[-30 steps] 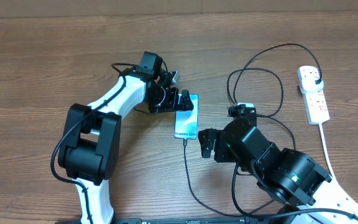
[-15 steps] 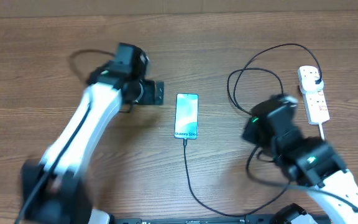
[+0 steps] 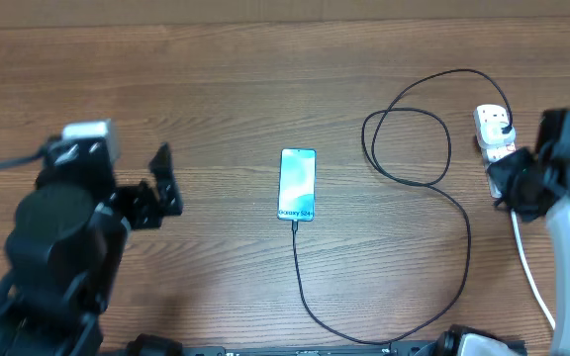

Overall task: Plug charger to phone and switch on socket
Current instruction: 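Move right gripper over the white power strip's socket switch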

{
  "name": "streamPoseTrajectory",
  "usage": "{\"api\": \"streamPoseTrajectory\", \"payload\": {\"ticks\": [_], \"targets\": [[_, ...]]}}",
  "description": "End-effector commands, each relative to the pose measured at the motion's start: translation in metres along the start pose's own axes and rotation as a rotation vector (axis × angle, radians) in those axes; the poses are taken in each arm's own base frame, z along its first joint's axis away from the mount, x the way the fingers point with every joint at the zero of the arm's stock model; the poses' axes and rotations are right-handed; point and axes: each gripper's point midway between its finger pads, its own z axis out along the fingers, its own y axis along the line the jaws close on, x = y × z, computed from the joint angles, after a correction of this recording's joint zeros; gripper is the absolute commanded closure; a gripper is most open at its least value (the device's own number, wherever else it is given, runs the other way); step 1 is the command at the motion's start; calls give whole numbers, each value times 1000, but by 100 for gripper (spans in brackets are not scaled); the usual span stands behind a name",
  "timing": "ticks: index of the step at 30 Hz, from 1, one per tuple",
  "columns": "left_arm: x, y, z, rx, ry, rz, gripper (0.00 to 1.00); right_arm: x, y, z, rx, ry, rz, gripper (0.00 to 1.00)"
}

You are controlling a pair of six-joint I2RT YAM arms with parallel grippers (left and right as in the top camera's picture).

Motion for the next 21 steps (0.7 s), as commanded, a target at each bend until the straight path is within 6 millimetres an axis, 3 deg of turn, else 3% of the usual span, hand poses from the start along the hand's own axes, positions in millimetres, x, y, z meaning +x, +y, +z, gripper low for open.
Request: {"api": "streamPoseTrajectory", "payload": {"ticks": [1,7,16,21], "targets": [[-4,11,-15,-41,-47,-5,0,-32,12,12,6,15,-8,96],[4,14,-18,-46,-21,2,0,-72,33,65,82,94,-28,96],[37,24,-20,-86,114,35,0,-90,32,112,145,156,-6,96],[51,34,-34,-105,146,37,0,-95,29,129,154,152,3,96]]}}
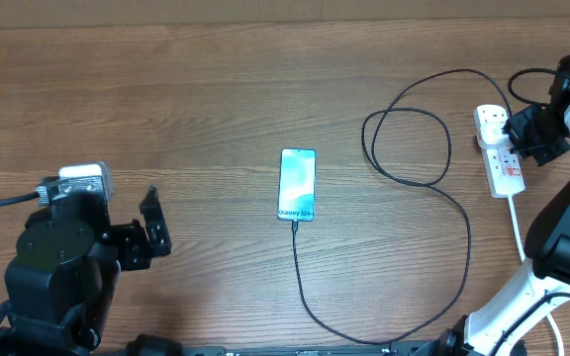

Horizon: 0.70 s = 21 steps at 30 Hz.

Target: Plug charger to phone and switch on socket

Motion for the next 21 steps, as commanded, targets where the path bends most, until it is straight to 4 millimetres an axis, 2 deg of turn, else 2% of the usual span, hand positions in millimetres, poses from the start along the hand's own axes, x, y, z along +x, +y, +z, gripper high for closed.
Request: {"api": "streamPoseTrajectory", "payload": {"ticks": [1,7,12,16,21], "targets": [[7,13,-14,-32,-19,-15,0,-14,3,2,-5,-28,2,96],[14,41,-65,-79,-178,-101,0,-23,6,4,-21,-62,7,96],[28,51,-96,-78,-262,-128,0,-27,7,5,-21,-78,9,96],[50,55,-107,-81,-245,-125,0,-30,6,5,-18,-89,10,96],[86,60,-106,-103,-125,-96,0,-31,7,5,-21,-93,10,96]]}}
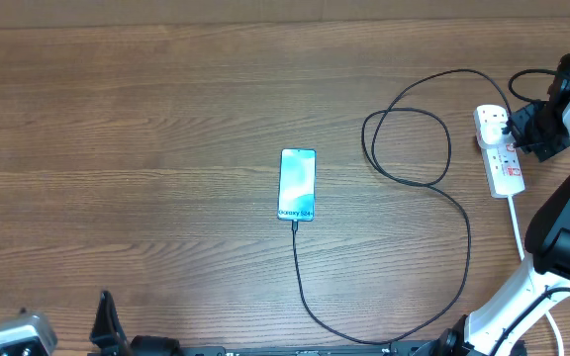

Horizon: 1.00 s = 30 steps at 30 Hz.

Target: Plug charger to phone and switch on socket

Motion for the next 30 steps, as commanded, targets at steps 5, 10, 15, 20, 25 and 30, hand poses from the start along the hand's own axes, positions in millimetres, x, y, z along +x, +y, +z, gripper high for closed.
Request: {"api": "streamPoseTrajectory", "payload": {"ticks": [5,10,15,20,25,30], "targets": [[38,13,-6,-52,136,41,0,-12,1,1,-3,-28,6,96],[37,13,-6,-50,132,40,0,-9,-1,14,15,-4,5,96],[37,13,-6,-50,132,40,0,-12,2,12,7,-14,5,96],[37,13,-6,-50,132,40,0,-13,4,18,-2,-14,13,96],[37,13,-6,-50,132,40,0,0,7,47,3,61,4,96],[38,14,-9,-47,117,36,0,23,16,65,-24,161,-56,96]]}}
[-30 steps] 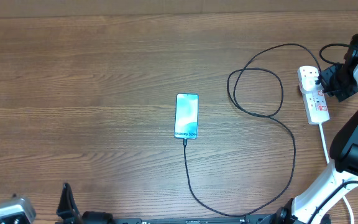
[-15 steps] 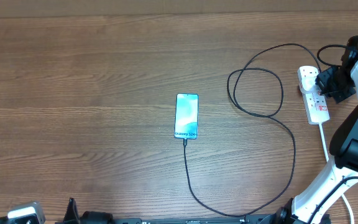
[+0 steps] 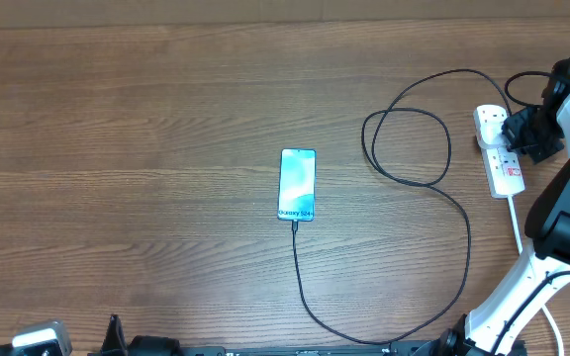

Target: Plug charger to phone and switch on socket

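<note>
The phone (image 3: 297,184) lies screen-up and lit at the table's middle, with the black charger cable (image 3: 296,259) plugged into its near end. The cable runs toward the front, curves right and loops back to a white power strip (image 3: 504,166) at the far right. A black plug (image 3: 503,123) sits in the strip's far end. My right gripper (image 3: 521,133) hangs over the strip's right side next to that plug; its jaws merge into one dark shape. Of my left gripper (image 3: 115,332), only a sliver shows at the bottom-left edge.
The strip's white lead (image 3: 524,252) runs toward the front along the right edge, beside my right arm's white links (image 3: 552,247). The cable's loop (image 3: 409,143) lies between phone and strip. Bare wooden tabletop (image 3: 127,148) spreads left of the phone.
My right gripper has shifted slightly leftward over the strip by the plug. The left arm has sunk a little further out of the bottom-left corner. Phone and cable lie as before.
At first my left gripper stood open left of the phone, and my right arm was beside the strip's near part. Then the left arm was nearer the front and the right gripper was at the strip's far end. After that the left arm was almost out of view.
</note>
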{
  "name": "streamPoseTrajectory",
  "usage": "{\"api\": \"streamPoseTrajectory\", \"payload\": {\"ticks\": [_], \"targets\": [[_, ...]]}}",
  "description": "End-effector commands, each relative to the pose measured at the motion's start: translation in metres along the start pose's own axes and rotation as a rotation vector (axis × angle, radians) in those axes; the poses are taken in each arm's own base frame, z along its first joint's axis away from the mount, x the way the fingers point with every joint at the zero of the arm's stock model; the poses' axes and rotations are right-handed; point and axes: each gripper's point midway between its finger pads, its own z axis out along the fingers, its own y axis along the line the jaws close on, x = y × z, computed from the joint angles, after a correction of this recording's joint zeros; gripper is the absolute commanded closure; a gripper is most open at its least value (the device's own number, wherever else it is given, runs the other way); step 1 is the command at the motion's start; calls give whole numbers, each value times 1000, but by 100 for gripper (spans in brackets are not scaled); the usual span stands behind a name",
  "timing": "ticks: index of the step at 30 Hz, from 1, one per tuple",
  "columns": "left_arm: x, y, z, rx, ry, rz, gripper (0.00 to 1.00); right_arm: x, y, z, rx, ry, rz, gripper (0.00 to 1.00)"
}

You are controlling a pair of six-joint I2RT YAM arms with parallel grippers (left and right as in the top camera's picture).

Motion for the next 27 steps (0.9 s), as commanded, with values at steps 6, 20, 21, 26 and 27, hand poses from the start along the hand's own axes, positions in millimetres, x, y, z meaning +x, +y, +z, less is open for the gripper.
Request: {"api": "streamPoseTrajectory", "payload": {"ticks": [6,20,21,26,27], "targets": [[8,10,-18,2,-105,-32,0,25,15,-5,-48,124,-66,96],[33,26,-54,49,-331,-103,0,-16,-32,-228,-169,-269,94,96],[34,26,-54,48,-328,-103,0,-12,-30,-253,-235,-302,94,96],[34,26,-54,48,-329,-103,0,35,-6,-437,-814,-526,-24,96],[34,26,-54,48,-329,-102,0,45,-6,-468,-899,-579,-49,96]]}}
